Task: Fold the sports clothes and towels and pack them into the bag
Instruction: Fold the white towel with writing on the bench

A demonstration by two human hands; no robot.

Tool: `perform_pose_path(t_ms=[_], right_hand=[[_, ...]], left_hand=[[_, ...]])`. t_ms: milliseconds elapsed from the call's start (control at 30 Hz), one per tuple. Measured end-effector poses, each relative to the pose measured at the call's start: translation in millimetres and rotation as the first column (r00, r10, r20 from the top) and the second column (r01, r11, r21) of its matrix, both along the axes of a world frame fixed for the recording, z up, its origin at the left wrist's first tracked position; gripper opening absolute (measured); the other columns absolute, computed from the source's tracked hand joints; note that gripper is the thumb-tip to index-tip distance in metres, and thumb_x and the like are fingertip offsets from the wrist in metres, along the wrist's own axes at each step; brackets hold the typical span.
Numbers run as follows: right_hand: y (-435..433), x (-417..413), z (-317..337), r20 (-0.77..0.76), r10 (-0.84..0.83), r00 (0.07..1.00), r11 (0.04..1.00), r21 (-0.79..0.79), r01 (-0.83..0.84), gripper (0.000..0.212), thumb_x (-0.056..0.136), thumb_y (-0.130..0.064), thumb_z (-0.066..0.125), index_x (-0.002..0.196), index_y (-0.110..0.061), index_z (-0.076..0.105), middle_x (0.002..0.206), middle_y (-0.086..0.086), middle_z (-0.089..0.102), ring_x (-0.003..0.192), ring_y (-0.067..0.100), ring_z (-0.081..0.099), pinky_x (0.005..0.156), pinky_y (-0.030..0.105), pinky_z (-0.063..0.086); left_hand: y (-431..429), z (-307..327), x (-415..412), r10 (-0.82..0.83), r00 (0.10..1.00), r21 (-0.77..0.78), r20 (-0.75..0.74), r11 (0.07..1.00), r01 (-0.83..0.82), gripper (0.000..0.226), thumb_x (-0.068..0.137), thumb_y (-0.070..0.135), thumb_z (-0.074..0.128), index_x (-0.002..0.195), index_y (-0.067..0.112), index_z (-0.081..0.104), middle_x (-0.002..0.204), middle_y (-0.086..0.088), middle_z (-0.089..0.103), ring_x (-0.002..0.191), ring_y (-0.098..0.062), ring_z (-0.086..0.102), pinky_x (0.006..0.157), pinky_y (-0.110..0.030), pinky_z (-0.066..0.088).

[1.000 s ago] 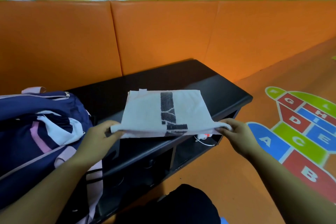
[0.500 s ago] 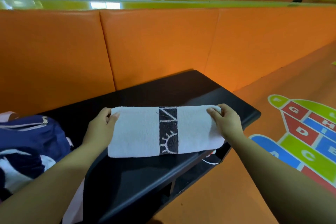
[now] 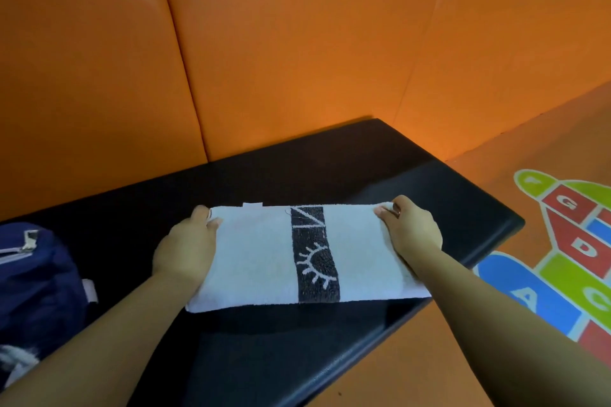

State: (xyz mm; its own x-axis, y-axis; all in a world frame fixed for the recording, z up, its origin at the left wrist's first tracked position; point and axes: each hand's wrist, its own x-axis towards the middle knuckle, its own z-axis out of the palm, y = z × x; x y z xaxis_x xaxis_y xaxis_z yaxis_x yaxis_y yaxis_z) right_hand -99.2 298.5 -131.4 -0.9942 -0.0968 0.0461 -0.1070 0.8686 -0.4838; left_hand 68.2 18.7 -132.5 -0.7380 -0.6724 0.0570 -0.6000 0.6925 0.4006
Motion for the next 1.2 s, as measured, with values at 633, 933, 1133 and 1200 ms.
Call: perform_pose_path(t_ms=[633,933,1133,1200], right_hand=[[-3,128,7,0.025,0.472,0.881,0.812,0.377,-0.446,0.095,0.075,-0.075,-0.016,0.12,-0.032,0.056,0.129,-0.007,0.052,0.12,0.023,0.051,0.101,0.061,0.032],[-10,120,23,0.175,0.453,0.874,0.783,0.39,-0.484,0.054,0.101,-0.035,0.032,0.149,-0.037,0.007,0.16,-0.008,0.001,0.146,0.03,-0.006,0.114,0.062,0.004],[-4,170,21,0.186,0.825,0.534,0.444,0.372,-0.815,0.073,0.092,-0.029,0.048,0.148,-0.044,0.003,0.159,-0.01,-0.005,0.146,0.021,-0.012,0.116,0.052,0.002],[0,175,18,0.213,0.837,0.504,0.404,0.379,-0.832,0.072,0.093,-0.032,0.048,0.148,-0.044,0.003,0.159,-0.012,-0.007,0.146,0.02,-0.012,0.118,0.053,0.001]], left_hand=[[17,22,16,-0.468,0.658,-0.122,0.59,0.754,0.645,0.046,0.099,0.052,0.015,0.143,0.054,0.002,0.16,0.004,-0.003,0.144,-0.034,0.01,0.117,-0.041,0.016],[48,46,70,-0.384,0.653,-0.153,0.653,0.777,0.61,0.063,0.088,0.072,0.022,0.145,0.046,0.017,0.14,-0.004,0.034,0.114,-0.025,0.052,0.084,-0.031,0.042],[50,43,108,-0.481,0.673,-0.018,0.562,0.806,0.591,0.055,0.092,0.063,0.028,0.144,0.045,0.024,0.139,-0.001,0.038,0.124,-0.025,0.045,0.099,-0.033,0.037],[48,40,118,-0.525,0.658,0.018,0.54,0.789,0.614,0.053,0.094,0.061,0.029,0.143,0.044,0.027,0.133,0.001,0.041,0.123,-0.022,0.045,0.097,-0.033,0.037]])
